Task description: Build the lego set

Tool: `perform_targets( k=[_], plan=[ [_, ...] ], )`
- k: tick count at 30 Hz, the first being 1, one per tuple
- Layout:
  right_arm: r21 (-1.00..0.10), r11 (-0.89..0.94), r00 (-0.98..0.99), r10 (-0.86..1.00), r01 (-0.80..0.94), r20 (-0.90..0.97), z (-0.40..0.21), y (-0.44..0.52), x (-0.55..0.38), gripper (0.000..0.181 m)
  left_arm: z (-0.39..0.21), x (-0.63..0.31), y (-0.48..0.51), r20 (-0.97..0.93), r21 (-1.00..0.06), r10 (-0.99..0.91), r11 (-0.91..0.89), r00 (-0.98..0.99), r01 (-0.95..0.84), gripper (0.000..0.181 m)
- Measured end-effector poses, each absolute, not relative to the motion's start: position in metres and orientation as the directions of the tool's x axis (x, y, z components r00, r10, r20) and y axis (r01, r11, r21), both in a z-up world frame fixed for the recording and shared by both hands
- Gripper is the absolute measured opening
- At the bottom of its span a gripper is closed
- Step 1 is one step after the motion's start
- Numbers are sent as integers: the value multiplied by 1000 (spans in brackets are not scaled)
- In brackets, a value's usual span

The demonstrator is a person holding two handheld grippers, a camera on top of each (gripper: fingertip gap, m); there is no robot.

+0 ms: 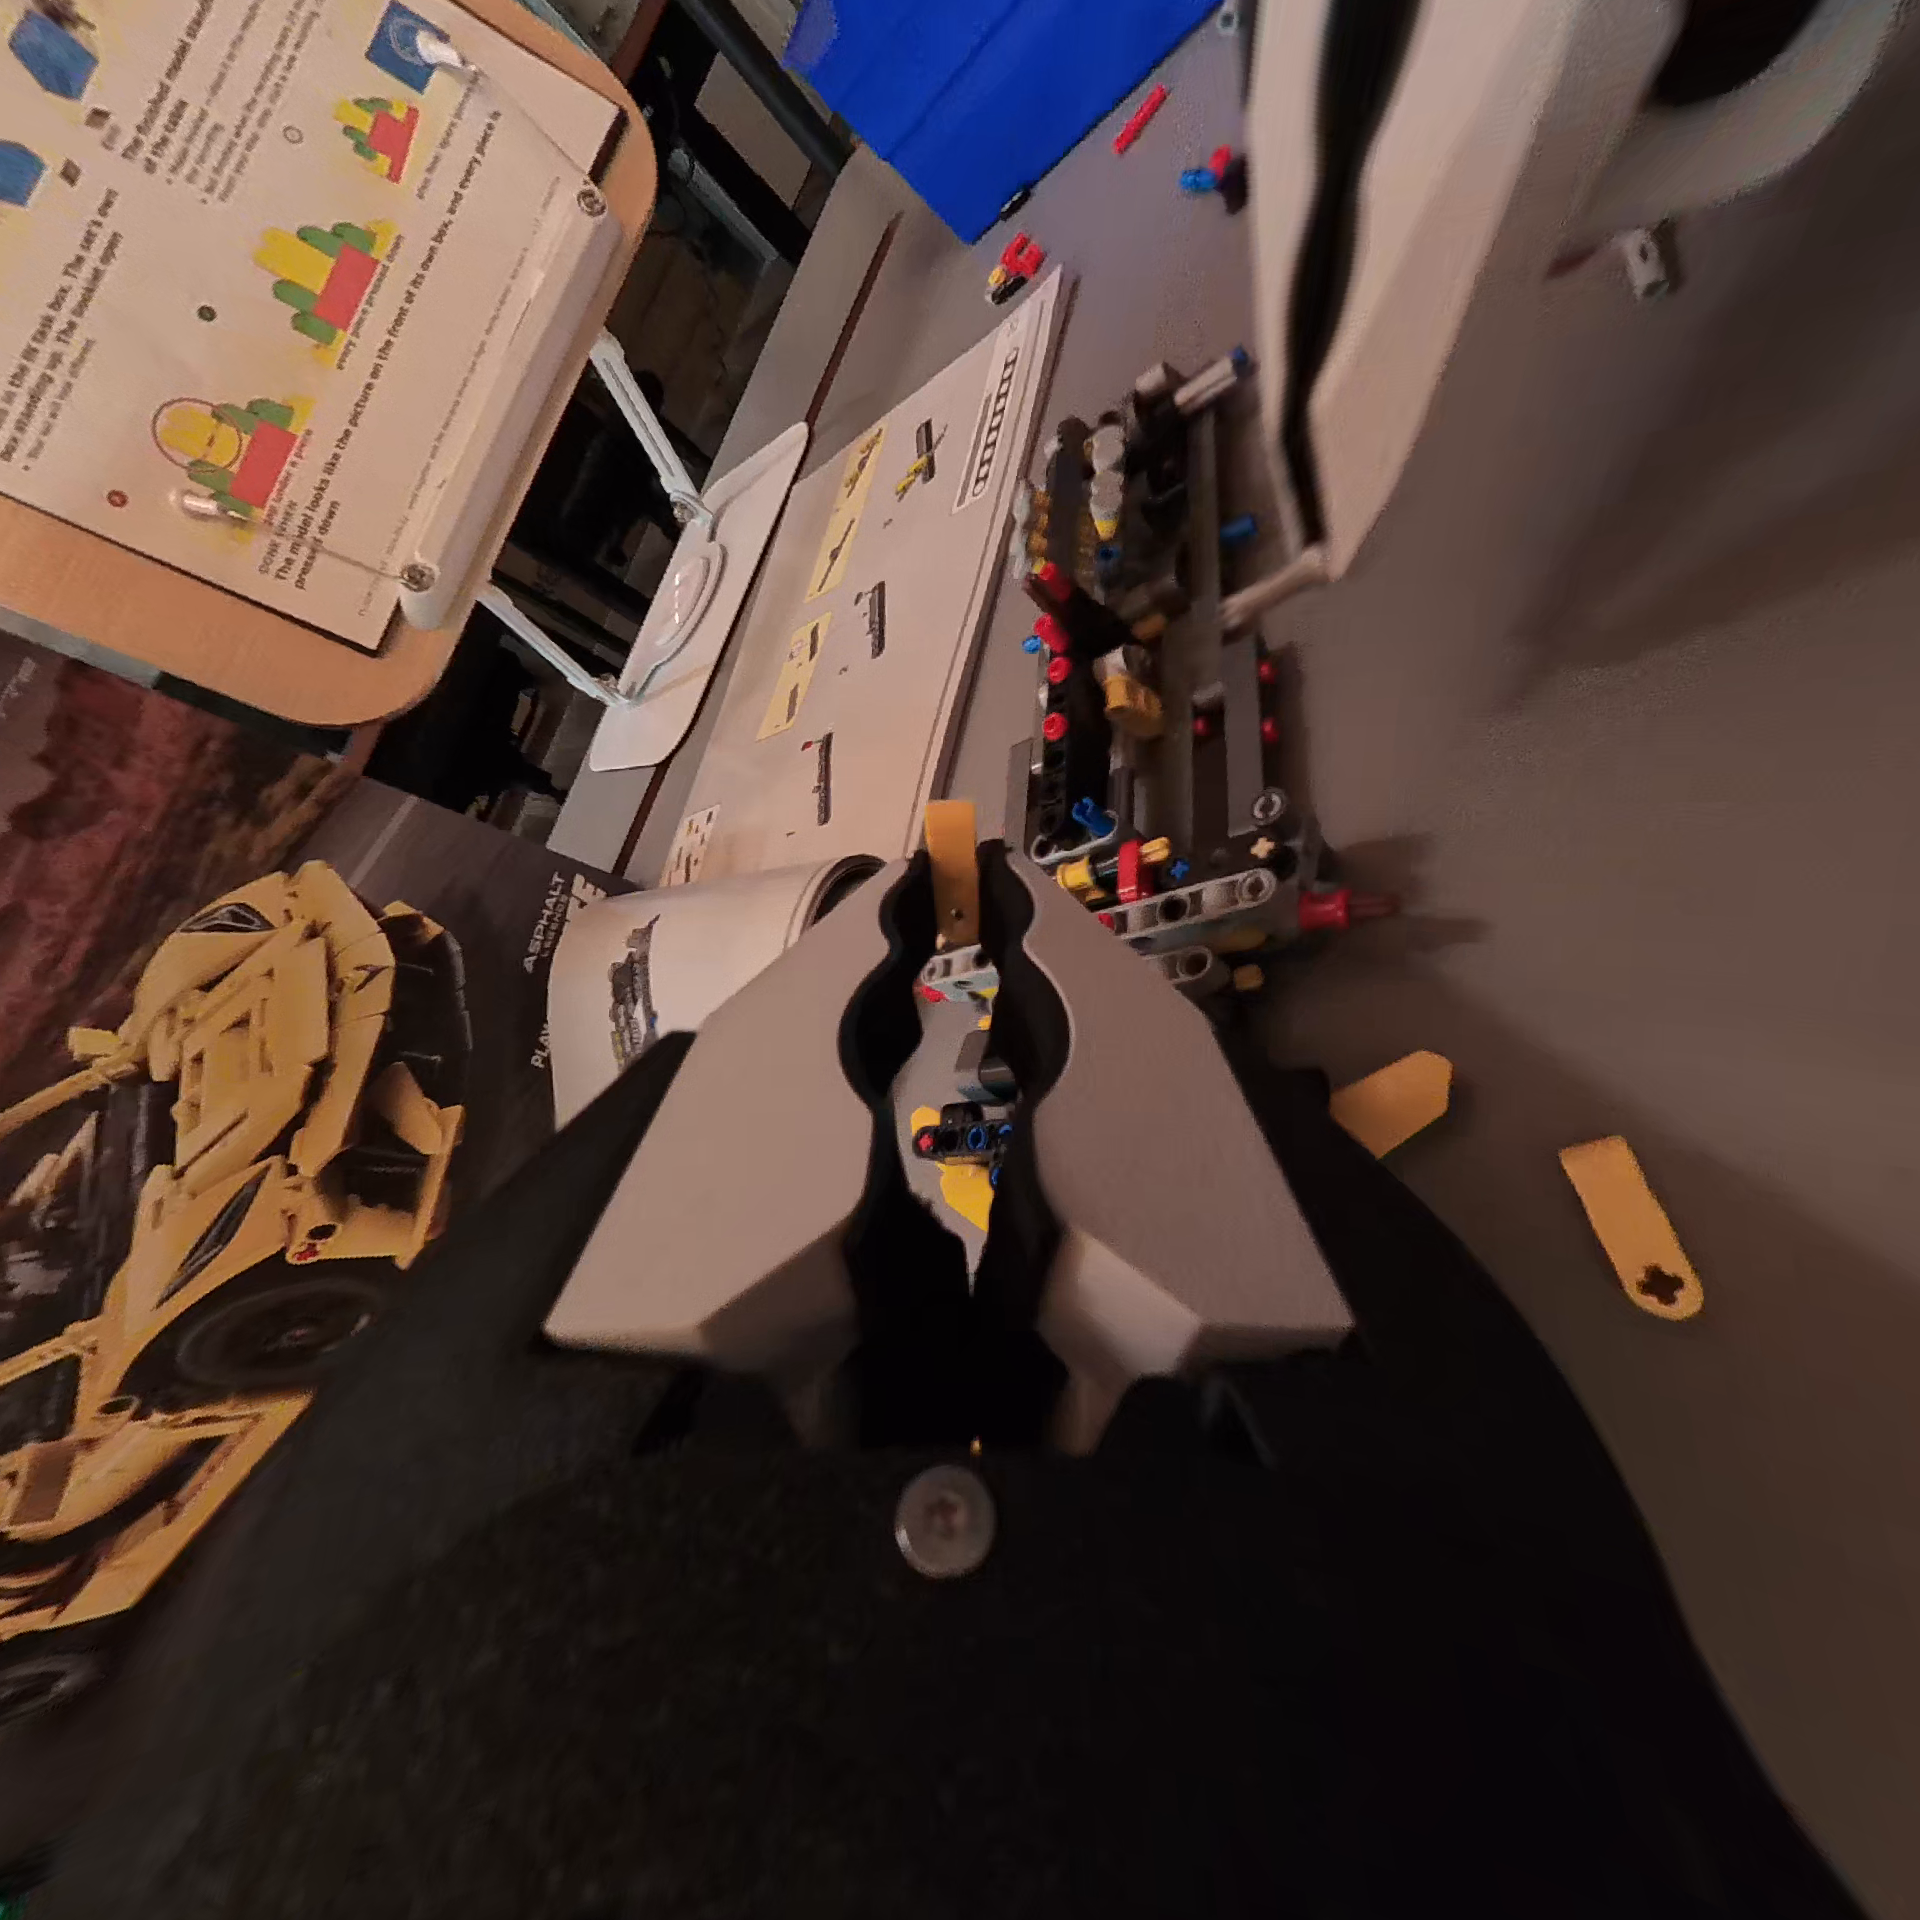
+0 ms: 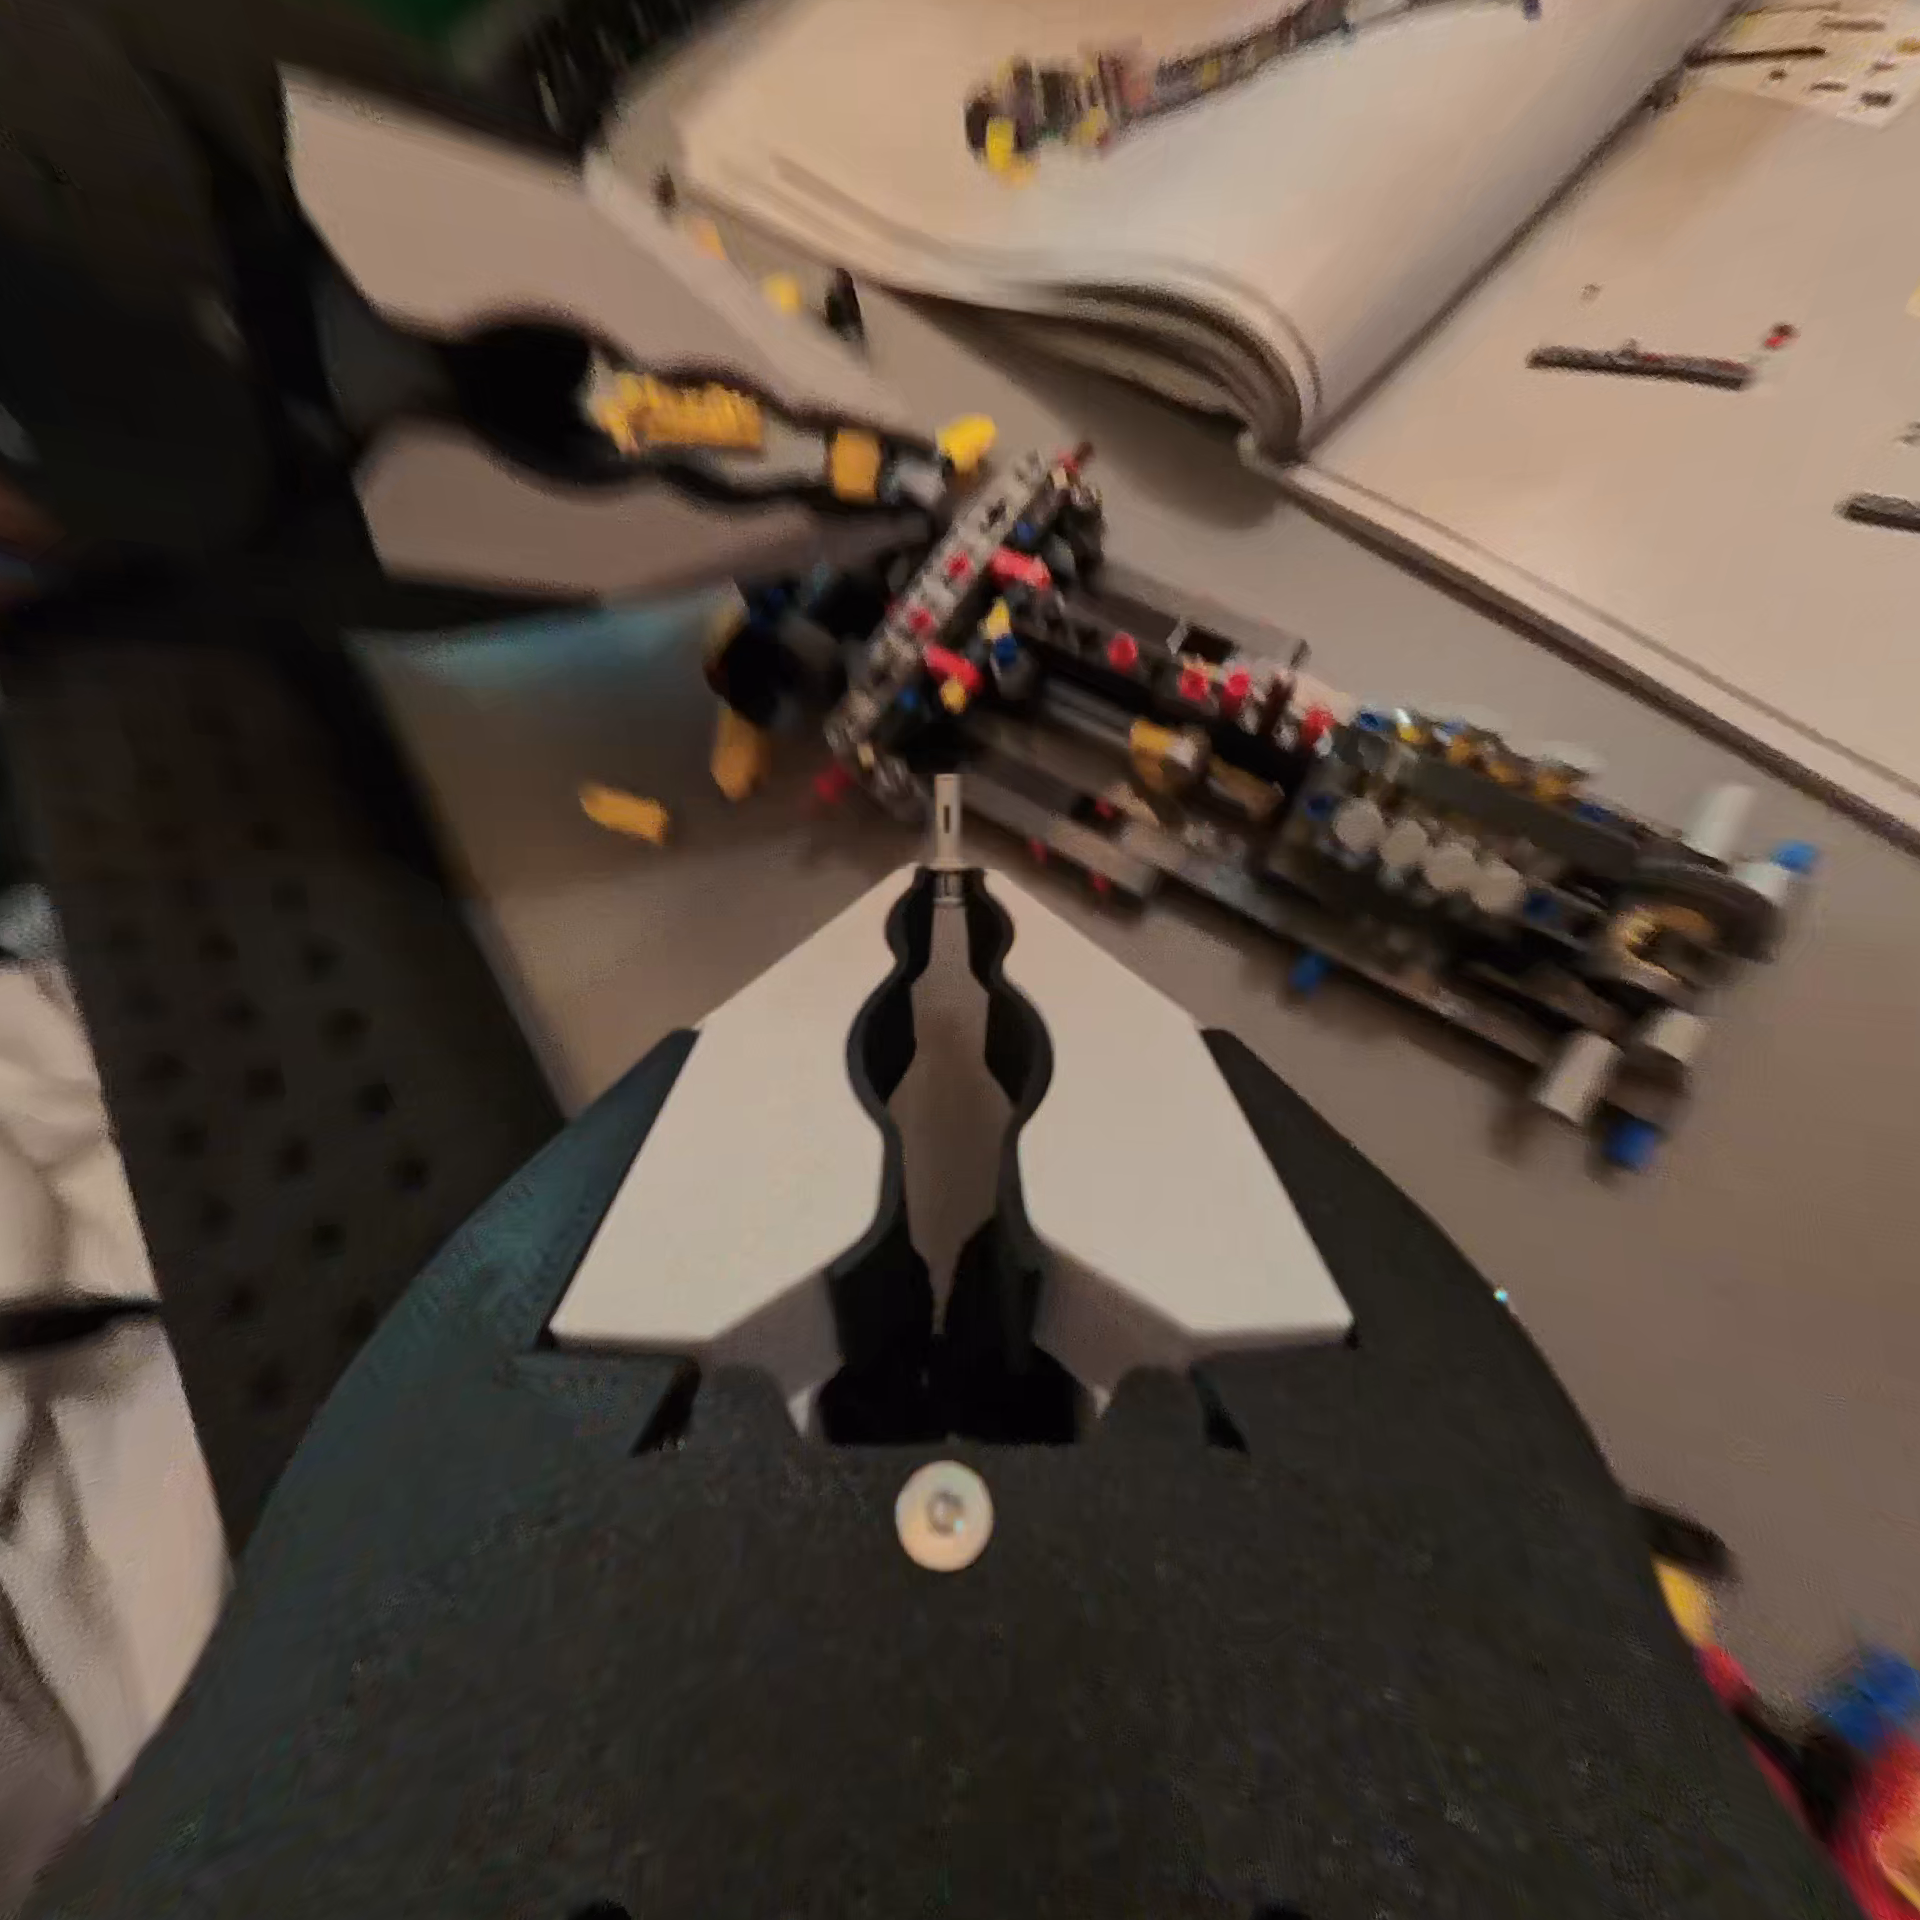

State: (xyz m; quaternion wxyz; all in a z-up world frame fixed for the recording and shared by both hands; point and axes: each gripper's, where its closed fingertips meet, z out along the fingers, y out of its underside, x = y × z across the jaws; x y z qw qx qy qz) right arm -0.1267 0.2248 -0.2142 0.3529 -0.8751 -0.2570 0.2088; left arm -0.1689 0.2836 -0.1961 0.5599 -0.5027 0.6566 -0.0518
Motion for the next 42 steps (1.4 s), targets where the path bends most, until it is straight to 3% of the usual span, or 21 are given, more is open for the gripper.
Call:
perform_targets(
  k=[3, 5, 14, 20, 25, 28, 33, 37, 39, 42],
  plan=[
    [-622, -630, 748, 655, 465, -105, -217, 200, -101, 5, -193, -163, 270, -612, -696, -782, 464, 116, -547, 6],
    [-632, -599, 687, 713, 492, -141, -206, 187, -107, 5, -188, -153, 249, -599, -718, -797, 493, 75, -490, 6],
    [-595, -551, 618, 778, 585, -113, -211, 191, -133, 5, -205, -134, 219, -737, -557, -674, 648, -49, -520, 5],
    [-605, -547, 613, 781, 578, -121, -207, 190, -133, 5, -218, -137, 215, -780, -469, -616, 696, -115, -544, 6],
    [-634, -547, 612, 778, 547, -144, -200, 192, -134, 5, -219, -134, 214, -786, -458, -608, 698, -116, -551, 6],
    [-671, -550, 614, 769, 497, -176, -195, 196, -139, 0, -223, -131, 209, -770, -465, -623, 694, -135, -550, 6],
    [-584, -546, 642, 765, 601, -55, -212, 197, -112, 0, -212, -137, 228, -740, -527, -671, 624, -51, -577, 6],
    [-580, -611, 710, 700, 539, -77, -210, 195, -80, 0, -212, -147, 237, -728, -541, -685, 602, -31, -587, 6],
    [-578, -604, 713, 699, 548, -54, -212, 184, -64, 6, -211, -151, 241, -722, -550, -692, 591, -19, -590, 6],
    [-522, -665, 724, 679, 534, -123, -225, 154, -52, 30, -205, -153, 247, -714, -571, -700, 571, 14, -591, 5]
  ],
)
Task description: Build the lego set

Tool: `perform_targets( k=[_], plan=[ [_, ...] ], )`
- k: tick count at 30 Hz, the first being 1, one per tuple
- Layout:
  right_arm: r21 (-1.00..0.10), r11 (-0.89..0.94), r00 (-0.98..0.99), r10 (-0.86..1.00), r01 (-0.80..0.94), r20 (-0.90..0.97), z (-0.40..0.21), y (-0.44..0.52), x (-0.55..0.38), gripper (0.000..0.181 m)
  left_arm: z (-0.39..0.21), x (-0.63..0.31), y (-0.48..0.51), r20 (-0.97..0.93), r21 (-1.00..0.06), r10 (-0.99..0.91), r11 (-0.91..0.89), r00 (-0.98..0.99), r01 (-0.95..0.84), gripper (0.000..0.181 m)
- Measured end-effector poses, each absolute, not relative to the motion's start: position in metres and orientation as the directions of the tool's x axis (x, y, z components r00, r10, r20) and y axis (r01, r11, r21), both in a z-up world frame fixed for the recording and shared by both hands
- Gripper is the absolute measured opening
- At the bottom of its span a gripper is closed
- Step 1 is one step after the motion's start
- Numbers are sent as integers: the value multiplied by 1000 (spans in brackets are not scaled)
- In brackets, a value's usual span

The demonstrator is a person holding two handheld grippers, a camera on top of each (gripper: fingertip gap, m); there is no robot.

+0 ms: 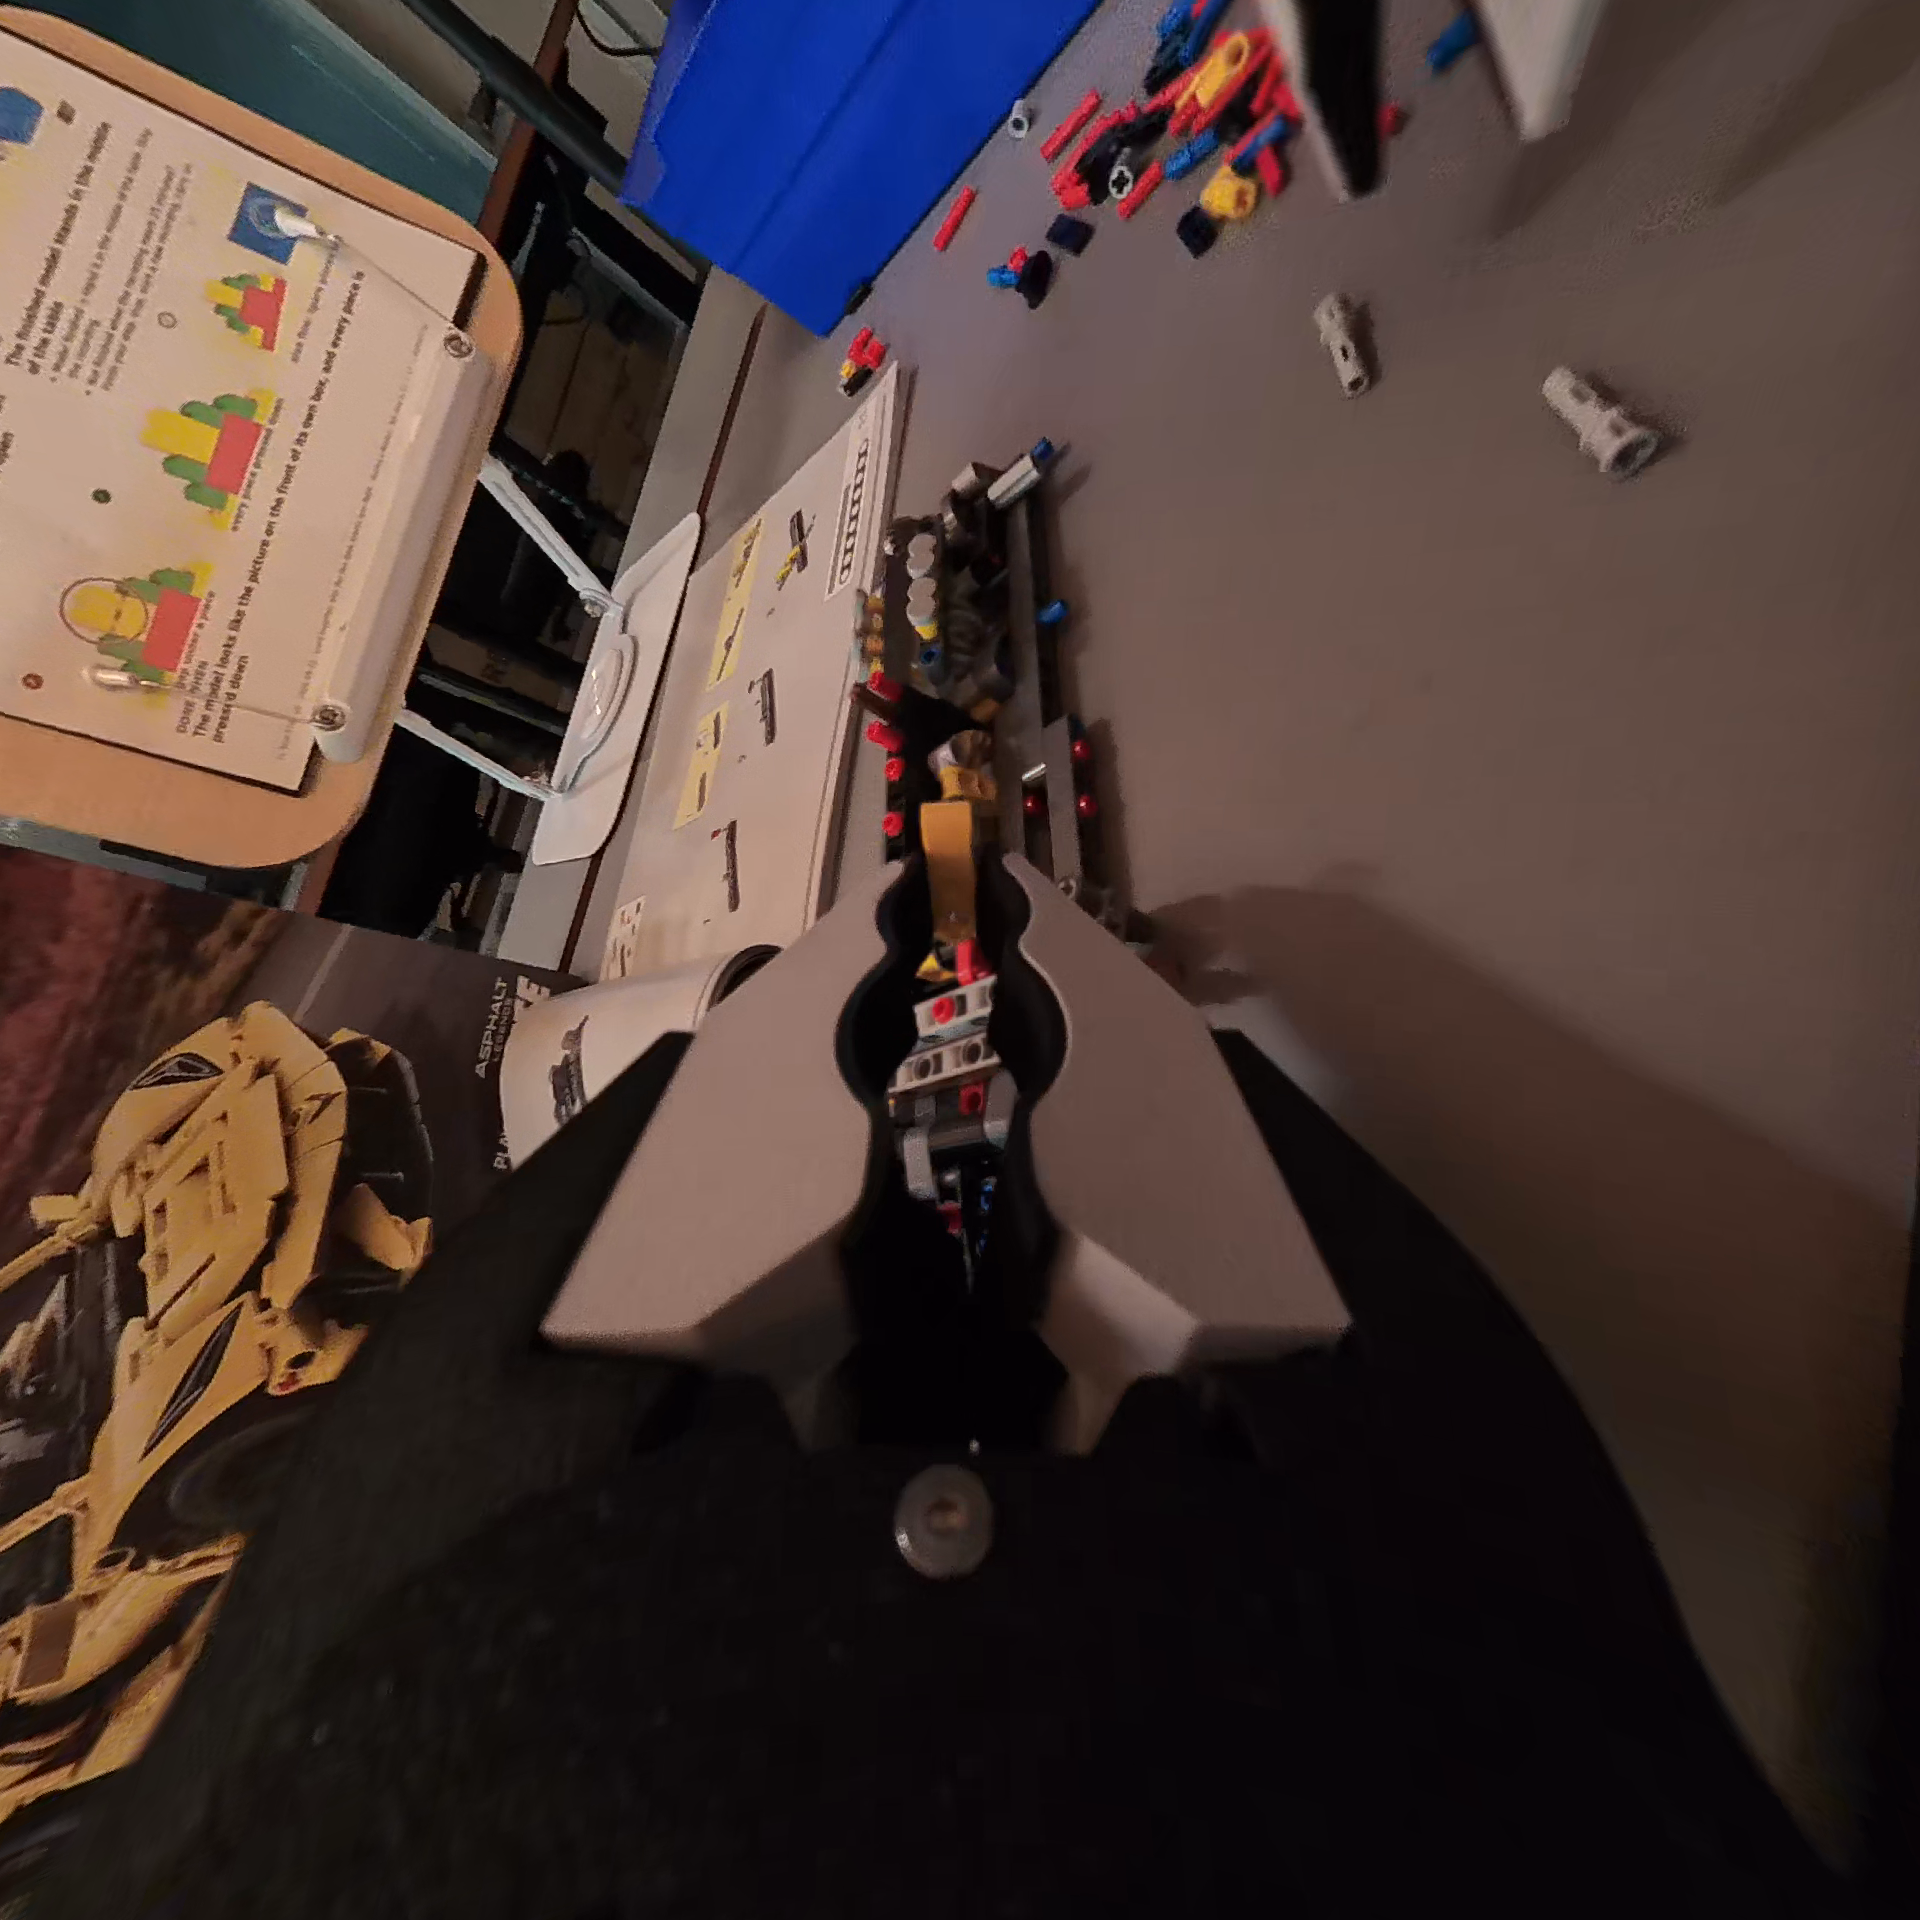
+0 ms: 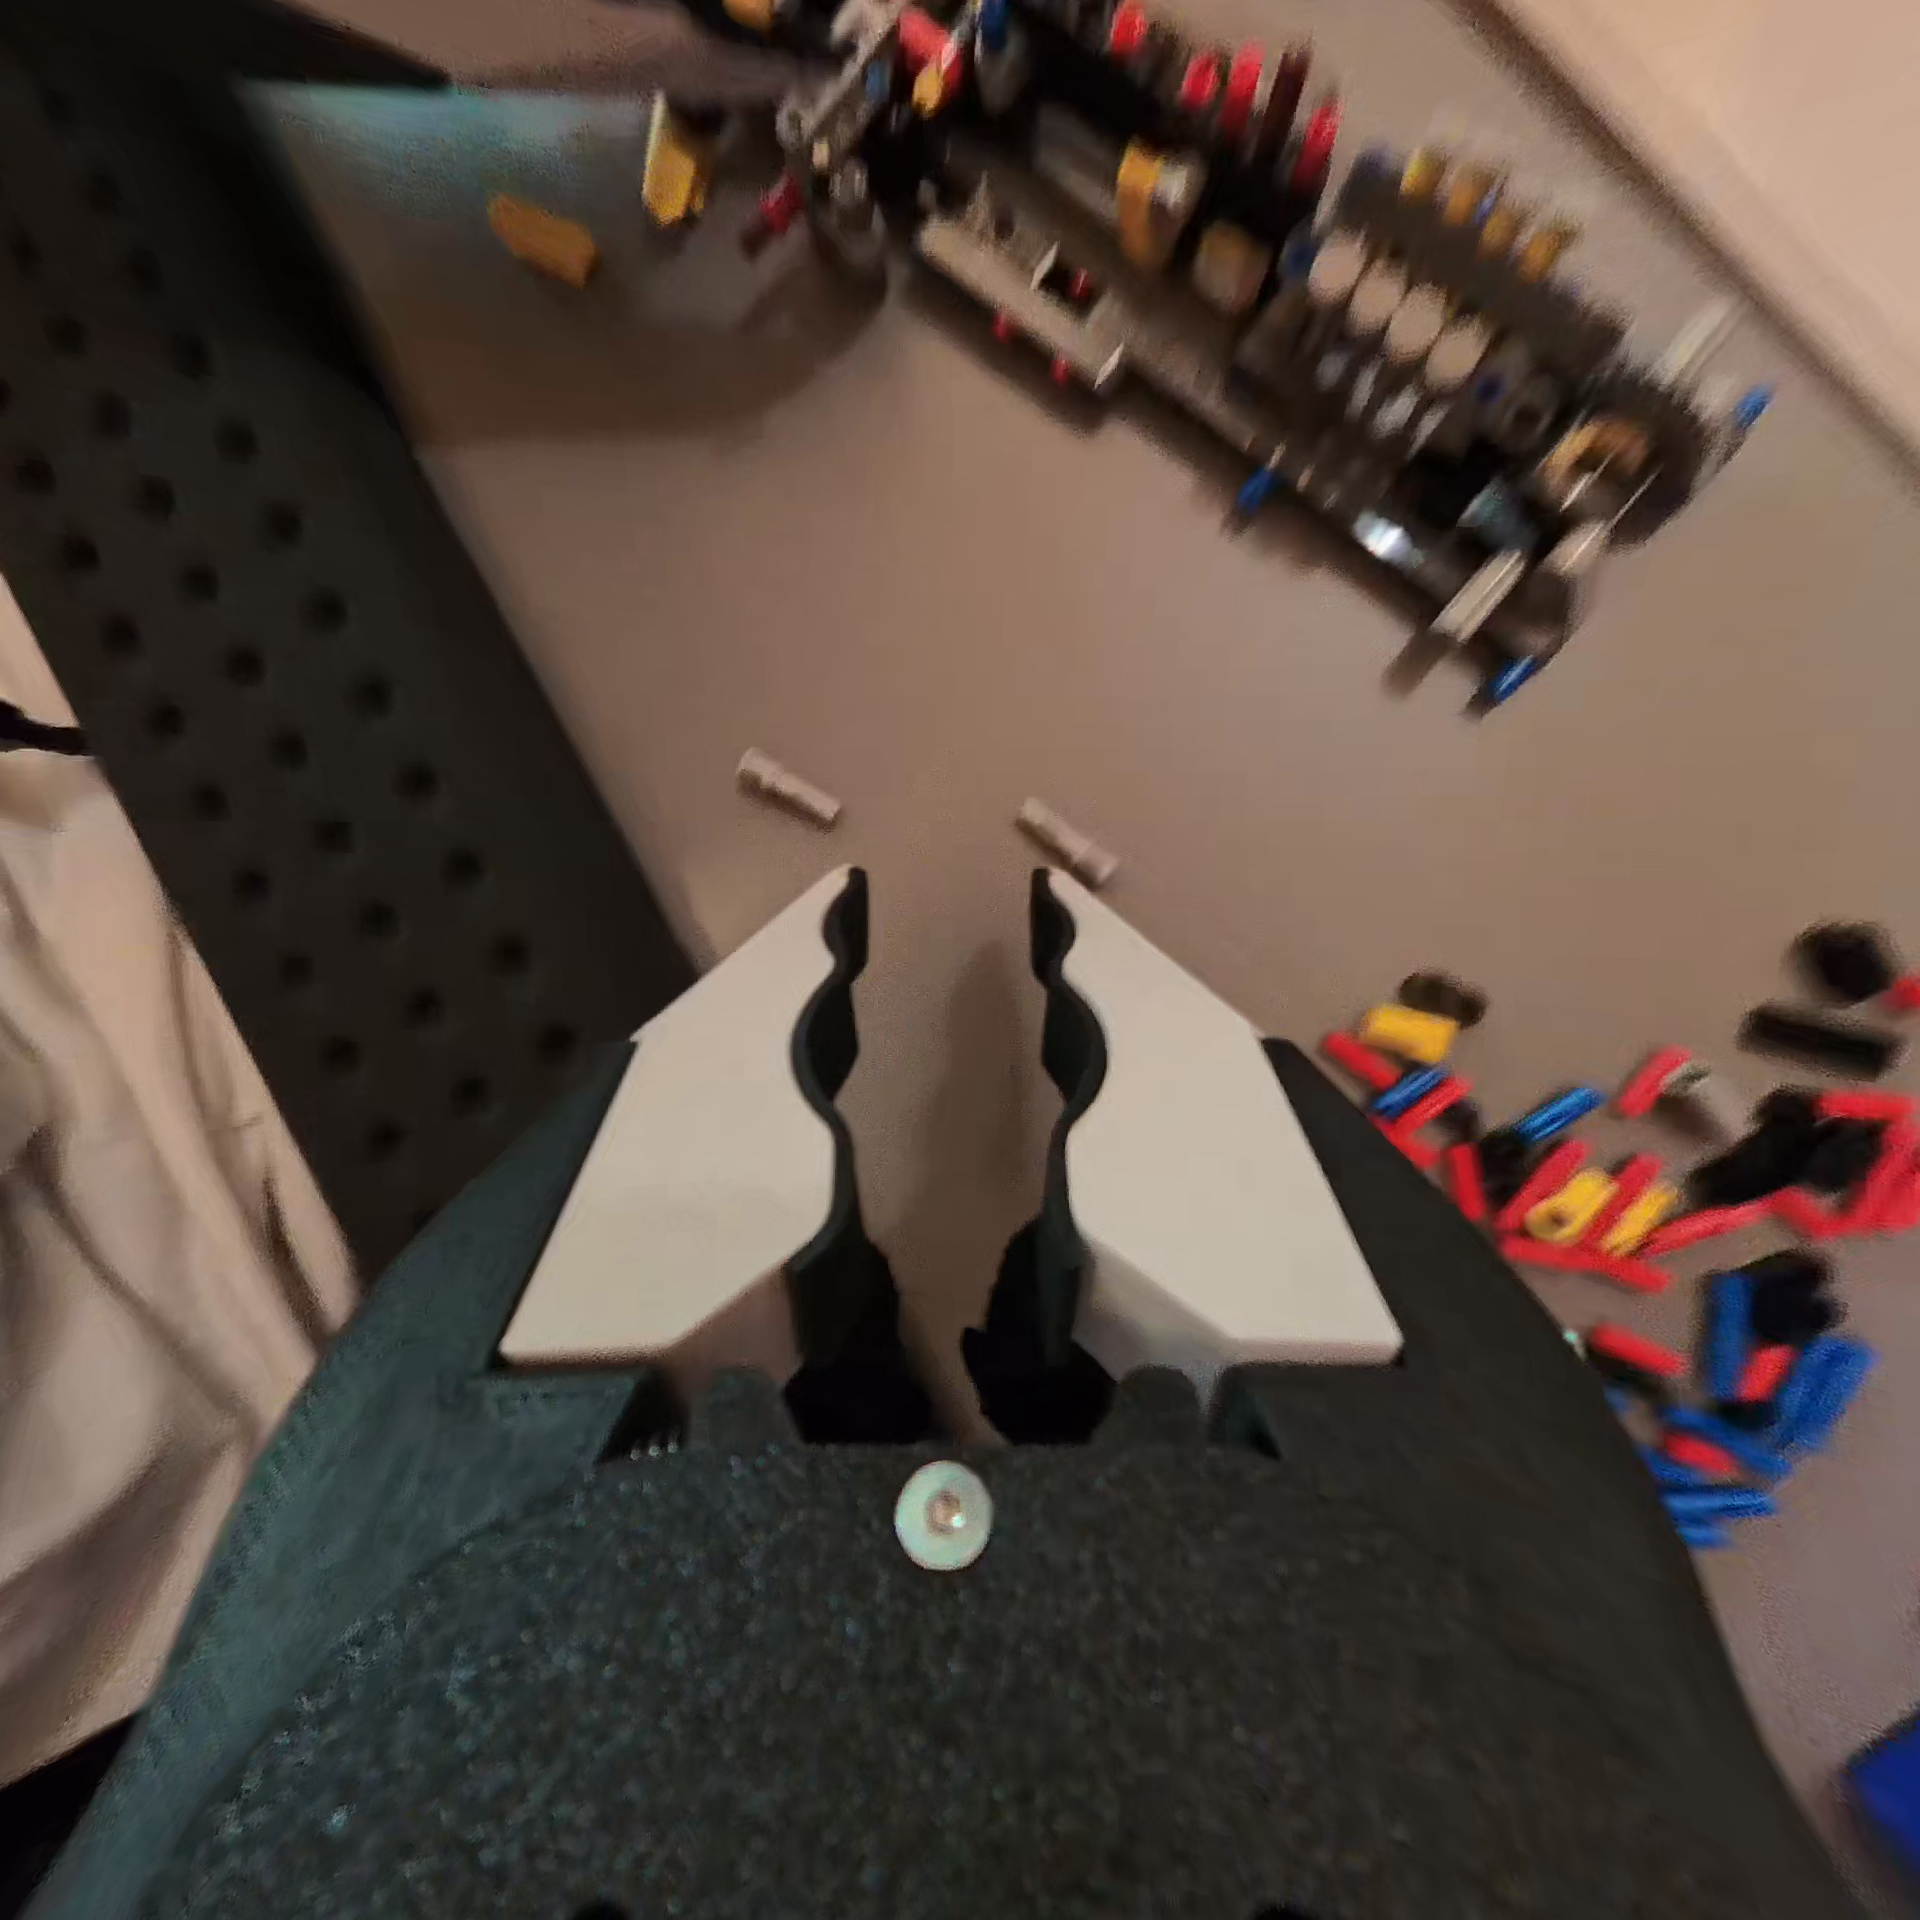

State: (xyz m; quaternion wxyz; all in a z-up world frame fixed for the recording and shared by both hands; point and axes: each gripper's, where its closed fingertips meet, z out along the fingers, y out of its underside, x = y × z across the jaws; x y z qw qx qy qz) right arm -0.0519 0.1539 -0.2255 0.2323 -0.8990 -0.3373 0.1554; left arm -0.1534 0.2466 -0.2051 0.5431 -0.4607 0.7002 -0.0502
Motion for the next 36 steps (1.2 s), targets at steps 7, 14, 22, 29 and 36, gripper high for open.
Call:
perform_targets(
  k=[7, 14, 22, 29, 36],
  plan=[
    [-537, -734, 795, 579, 415, -178, -241, 130, -100, 29, -206, -152, 246, -700, -581, -714, 555, 18, -595, 5],
    [-524, -750, 829, 542, 404, -138, -250, 150, -105, 29, -205, -153, 244, -706, -578, -708, 561, 17, -593, 6],
    [-593, -668, 797, 600, 449, -72, -250, 166, -130, 26, -204, -154, 244, -708, -577, -706, 563, 18, -591, 5],
    [-637, -610, 764, 643, 471, -51, -251, 189, -150, 23, -205, -155, 246, -707, -576, -707, 560, 18, -596, 6],
    [-622, -566, 725, 689, 541, 4, -252, 185, -141, 22, -206, -157, 249, -707, -572, -707, 555, 21, -604, 6]
  ],
)
